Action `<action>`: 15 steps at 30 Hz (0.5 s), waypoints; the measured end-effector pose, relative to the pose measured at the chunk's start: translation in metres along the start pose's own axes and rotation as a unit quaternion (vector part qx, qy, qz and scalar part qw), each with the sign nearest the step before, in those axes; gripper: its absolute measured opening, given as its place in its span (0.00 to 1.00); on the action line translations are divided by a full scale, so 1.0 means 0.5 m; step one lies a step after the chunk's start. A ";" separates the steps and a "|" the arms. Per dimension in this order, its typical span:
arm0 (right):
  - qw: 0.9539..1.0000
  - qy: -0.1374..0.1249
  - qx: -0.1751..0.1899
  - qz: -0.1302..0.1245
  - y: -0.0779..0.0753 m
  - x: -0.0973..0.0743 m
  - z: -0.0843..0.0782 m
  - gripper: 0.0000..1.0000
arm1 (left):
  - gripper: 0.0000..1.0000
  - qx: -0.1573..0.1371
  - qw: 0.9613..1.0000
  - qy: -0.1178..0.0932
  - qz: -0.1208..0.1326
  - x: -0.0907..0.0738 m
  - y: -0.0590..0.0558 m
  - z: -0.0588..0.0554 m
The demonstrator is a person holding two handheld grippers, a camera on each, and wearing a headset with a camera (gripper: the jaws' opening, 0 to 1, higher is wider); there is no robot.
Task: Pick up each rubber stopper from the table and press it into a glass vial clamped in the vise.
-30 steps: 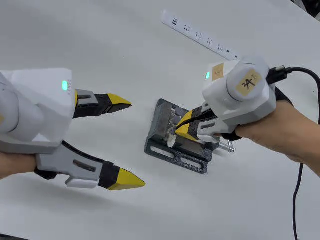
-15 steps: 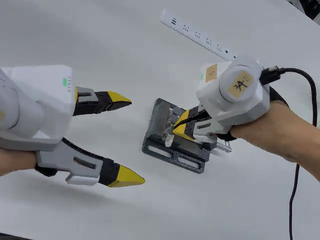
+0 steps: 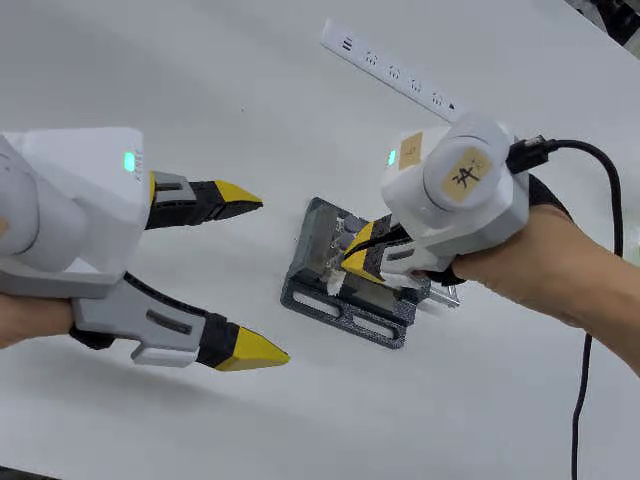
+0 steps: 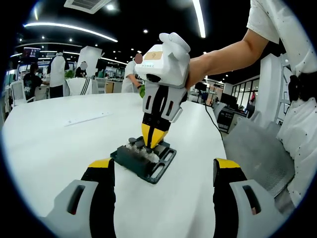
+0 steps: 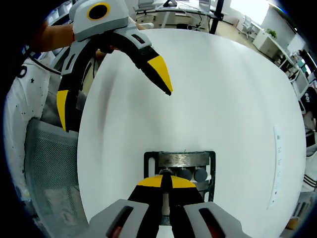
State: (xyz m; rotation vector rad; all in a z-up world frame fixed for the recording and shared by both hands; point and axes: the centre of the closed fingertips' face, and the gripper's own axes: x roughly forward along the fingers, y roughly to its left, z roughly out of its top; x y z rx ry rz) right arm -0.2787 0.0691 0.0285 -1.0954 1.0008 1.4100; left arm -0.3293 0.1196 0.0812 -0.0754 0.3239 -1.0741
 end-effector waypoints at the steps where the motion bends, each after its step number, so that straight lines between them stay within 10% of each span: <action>1: 1.000 -0.001 0.002 -0.001 -0.001 0.001 0.000 0.00 | 0.81 0.000 1.000 0.000 0.000 0.000 0.000 0.001; 15: 1.000 0.000 0.000 -0.011 -0.006 0.002 -0.001 0.00 | 0.80 -0.001 1.000 -0.003 0.002 0.000 0.002 0.003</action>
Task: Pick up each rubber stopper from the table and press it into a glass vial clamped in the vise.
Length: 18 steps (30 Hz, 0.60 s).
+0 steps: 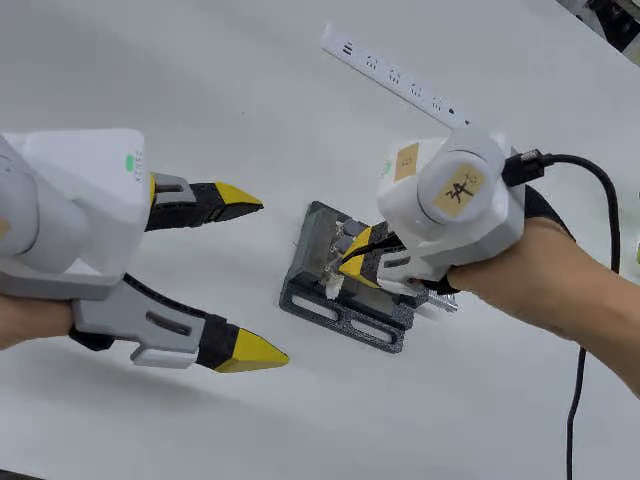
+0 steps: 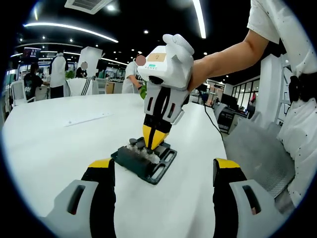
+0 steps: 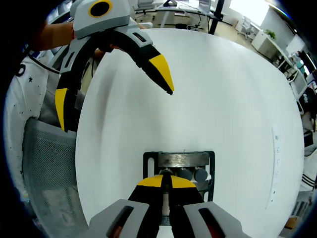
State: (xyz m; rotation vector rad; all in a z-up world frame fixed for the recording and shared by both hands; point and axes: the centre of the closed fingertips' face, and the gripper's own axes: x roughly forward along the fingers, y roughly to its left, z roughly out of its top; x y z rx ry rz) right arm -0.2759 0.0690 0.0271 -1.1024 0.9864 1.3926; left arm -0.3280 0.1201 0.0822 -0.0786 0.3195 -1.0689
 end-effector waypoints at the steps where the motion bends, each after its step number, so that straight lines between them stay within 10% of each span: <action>1: 1.000 -0.001 0.002 0.000 0.000 0.000 0.000 0.00 | 0.80 0.000 1.000 0.000 0.000 0.000 0.000 0.001; 18: 1.000 -0.006 0.008 -0.001 0.002 0.004 0.001 0.00 | 0.80 0.000 1.000 -0.003 0.001 0.002 0.001 0.003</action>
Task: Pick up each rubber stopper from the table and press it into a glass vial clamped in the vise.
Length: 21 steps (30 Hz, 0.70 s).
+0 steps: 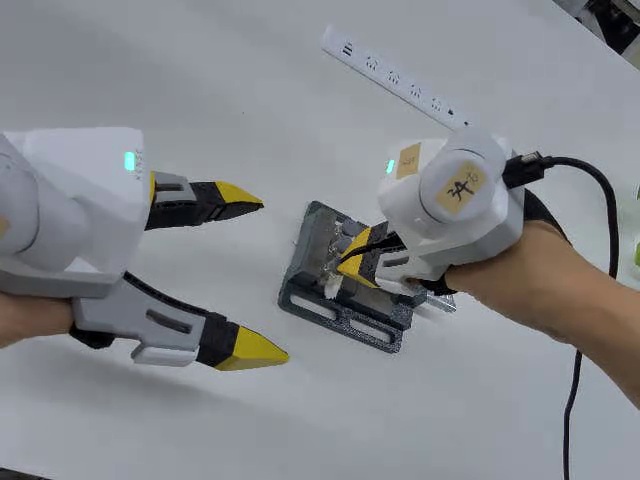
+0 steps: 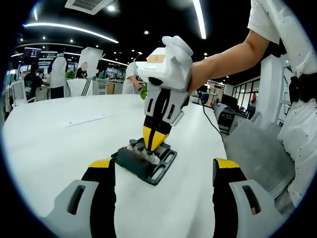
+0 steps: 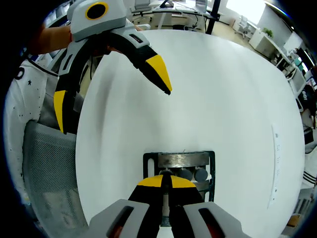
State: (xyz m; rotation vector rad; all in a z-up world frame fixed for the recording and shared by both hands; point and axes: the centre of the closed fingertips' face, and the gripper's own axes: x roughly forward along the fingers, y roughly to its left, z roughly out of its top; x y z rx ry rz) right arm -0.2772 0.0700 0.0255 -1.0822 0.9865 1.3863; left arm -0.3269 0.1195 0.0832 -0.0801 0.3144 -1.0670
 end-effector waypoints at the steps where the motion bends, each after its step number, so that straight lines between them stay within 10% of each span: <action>1: 1.000 0.000 0.001 0.000 0.000 0.000 0.000 0.00 | 0.80 0.000 1.000 -0.001 0.000 0.000 0.000 0.001; 21: 1.000 0.001 0.005 0.007 0.000 0.003 0.000 0.00 | 0.80 -0.001 1.000 -0.002 0.000 0.001 -0.002 -0.001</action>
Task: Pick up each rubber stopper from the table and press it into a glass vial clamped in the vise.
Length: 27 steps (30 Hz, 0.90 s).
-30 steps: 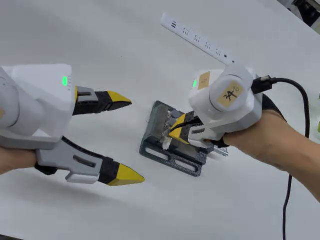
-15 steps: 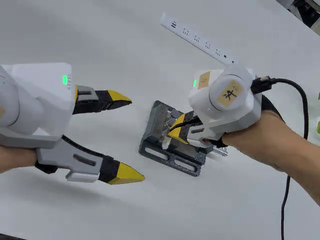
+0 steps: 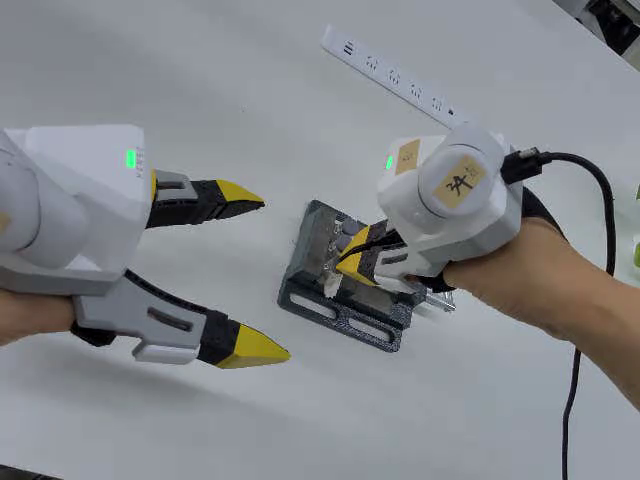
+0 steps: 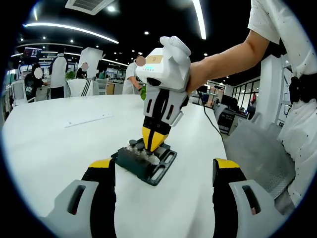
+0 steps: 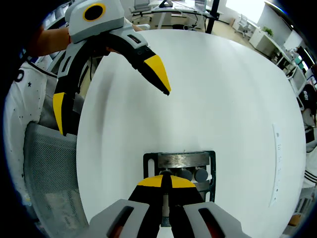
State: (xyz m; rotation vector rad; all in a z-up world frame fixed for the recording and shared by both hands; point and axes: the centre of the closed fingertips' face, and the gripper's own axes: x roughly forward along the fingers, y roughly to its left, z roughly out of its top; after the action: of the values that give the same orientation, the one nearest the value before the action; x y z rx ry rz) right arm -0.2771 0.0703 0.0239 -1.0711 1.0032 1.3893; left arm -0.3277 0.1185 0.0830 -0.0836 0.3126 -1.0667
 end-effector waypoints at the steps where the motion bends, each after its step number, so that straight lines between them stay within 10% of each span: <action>1: 1.000 0.000 0.001 0.001 0.001 0.000 0.000 0.00 | 0.80 0.000 1.000 0.000 0.000 0.000 0.000 0.000; 27: 1.000 0.021 -0.017 0.001 -0.003 0.000 0.003 0.00 | 0.79 0.001 1.000 -0.001 -0.003 0.003 -0.003 0.004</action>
State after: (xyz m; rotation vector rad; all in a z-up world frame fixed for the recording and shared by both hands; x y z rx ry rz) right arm -0.2758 0.0720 0.0242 -1.1283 1.0143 1.3956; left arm -0.3277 0.1161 0.0848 -0.0839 0.3101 -1.0734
